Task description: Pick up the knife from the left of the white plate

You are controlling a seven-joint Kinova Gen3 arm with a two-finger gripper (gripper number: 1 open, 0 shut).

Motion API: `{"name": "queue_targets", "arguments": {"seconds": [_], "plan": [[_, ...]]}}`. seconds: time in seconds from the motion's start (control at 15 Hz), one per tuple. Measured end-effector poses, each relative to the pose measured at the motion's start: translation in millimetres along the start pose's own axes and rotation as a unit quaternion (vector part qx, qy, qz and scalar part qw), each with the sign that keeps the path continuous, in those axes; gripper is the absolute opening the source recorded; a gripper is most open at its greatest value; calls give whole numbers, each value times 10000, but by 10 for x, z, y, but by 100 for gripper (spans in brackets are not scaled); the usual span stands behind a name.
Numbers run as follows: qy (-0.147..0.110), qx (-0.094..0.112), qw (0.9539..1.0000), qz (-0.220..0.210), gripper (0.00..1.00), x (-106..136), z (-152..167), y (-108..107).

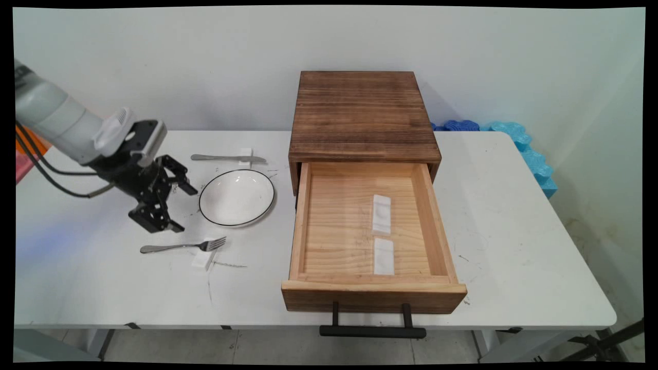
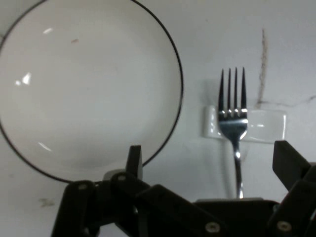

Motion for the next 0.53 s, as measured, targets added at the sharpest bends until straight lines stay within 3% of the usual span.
{"name": "queue_targets", "arguments": {"seconds": [0.53], "plan": [[-28,392,9992,34,100,182,-322,-474]]}}
